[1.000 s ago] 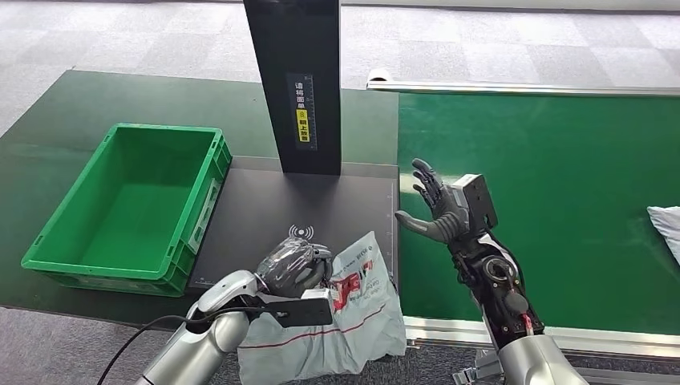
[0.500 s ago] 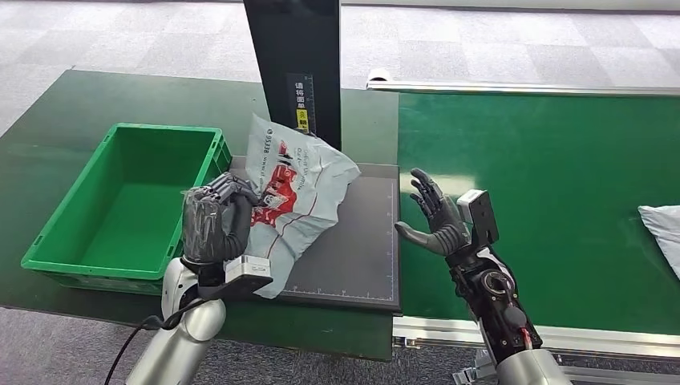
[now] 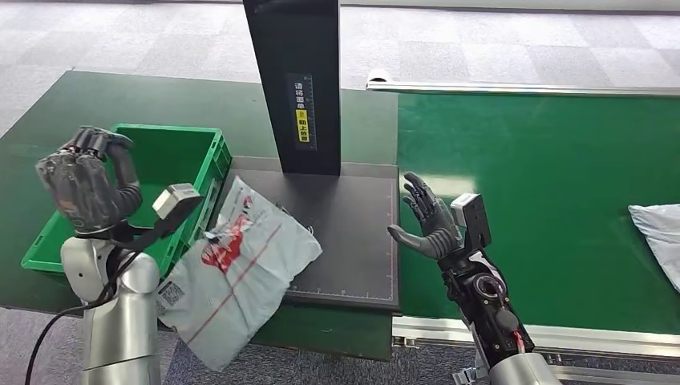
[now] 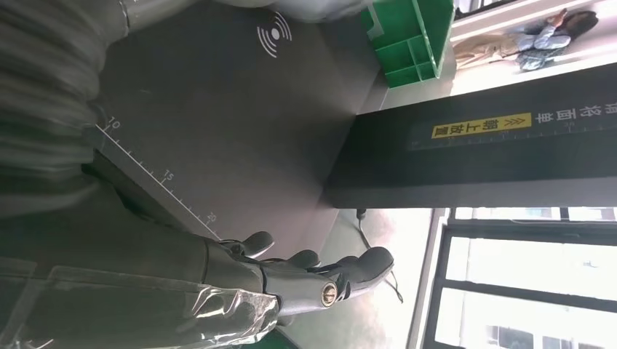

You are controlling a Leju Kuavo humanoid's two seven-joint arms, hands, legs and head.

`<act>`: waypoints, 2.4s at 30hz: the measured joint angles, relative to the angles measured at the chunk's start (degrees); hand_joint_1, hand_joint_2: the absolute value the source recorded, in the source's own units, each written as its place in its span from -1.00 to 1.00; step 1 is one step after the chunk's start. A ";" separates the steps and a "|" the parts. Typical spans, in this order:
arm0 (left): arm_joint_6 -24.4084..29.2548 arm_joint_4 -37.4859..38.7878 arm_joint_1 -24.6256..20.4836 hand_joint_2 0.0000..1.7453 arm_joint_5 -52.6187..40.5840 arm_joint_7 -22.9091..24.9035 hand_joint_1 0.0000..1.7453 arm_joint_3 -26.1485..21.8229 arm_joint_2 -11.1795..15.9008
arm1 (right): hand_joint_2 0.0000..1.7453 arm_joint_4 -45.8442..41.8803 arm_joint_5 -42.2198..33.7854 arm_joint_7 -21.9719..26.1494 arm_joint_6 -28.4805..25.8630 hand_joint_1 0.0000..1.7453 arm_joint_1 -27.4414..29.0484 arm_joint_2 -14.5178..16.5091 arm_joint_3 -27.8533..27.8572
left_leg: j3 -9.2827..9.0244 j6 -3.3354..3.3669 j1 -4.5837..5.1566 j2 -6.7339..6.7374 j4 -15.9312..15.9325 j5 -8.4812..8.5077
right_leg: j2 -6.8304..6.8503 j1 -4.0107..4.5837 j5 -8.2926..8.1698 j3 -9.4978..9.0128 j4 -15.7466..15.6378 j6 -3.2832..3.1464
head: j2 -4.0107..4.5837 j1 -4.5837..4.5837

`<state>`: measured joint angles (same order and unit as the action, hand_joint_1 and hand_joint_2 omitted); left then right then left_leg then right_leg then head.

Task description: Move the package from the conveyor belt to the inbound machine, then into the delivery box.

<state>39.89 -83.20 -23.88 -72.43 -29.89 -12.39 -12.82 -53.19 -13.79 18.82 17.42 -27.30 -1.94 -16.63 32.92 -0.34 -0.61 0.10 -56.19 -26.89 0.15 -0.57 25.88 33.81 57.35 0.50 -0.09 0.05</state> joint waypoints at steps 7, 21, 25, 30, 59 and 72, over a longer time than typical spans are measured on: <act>-0.07 7.82 -7.89 1.00 -7.06 12.18 1.00 -7.23 3.63 | 1.00 -0.79 0.06 -0.41 -0.36 -1.00 0.95 0.47 -0.32 | 0.01 0.00 0.00 0.00 0.00 0.00 | 0.00 0.00 0.00 0.01 0.00 0.00 | 0.00 0.02; -64.58 14.73 -6.13 1.00 76.84 -8.50 -1.00 -0.89 9.09 | 1.00 0.19 0.24 0.90 3.09 -1.00 0.59 -0.10 -0.50 | 0.05 -0.04 0.02 0.14 -0.02 -0.09 | -0.15 -0.02 0.02 0.10 -0.03 0.03 | 0.00 0.02; -56.63 6.90 -3.57 1.00 89.88 -6.04 -1.00 -0.80 7.80 | 1.00 -0.75 0.02 0.46 2.65 -1.00 1.68 -0.72 -0.39 | 0.06 -0.03 0.01 0.13 0.00 -0.12 | -0.14 -0.01 0.05 0.09 -0.04 0.04 | 0.00 0.02; -56.74 -0.09 0.08 1.00 87.84 -7.19 -1.00 0.32 8.12 | 1.00 -1.12 -0.18 0.47 2.68 -1.00 2.06 -1.59 -0.29 | 0.02 -0.03 0.01 0.16 0.01 -0.10 | -0.15 -0.01 0.04 0.05 -0.03 0.03 | 0.00 0.03; -53.62 32.81 -5.83 1.00 26.22 3.86 0.89 21.66 19.32 | 1.00 -0.54 1.30 -2.66 3.73 -1.00 -1.14 -0.88 1.66 | -0.02 -0.05 0.00 0.15 0.01 -0.03 | -0.17 0.00 0.00 0.02 0.00 -0.01 | 0.00 0.03; -54.52 23.96 -3.07 1.00 30.92 1.37 1.00 23.21 19.25 | 1.00 -0.54 0.39 -2.81 3.55 -1.00 -1.13 -0.93 2.05 | 0.00 -0.05 0.01 0.15 0.00 -0.05 | -0.17 -0.01 0.00 0.06 0.00 0.00 | 0.00 0.02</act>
<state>-14.62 -59.25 -26.95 -41.51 -28.52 10.82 6.43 -53.73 -13.40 16.01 20.97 -28.43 -2.87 -14.58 32.92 -0.39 -0.60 0.24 -56.19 -26.94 -0.02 -0.58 25.89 33.87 57.35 0.50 -0.09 0.07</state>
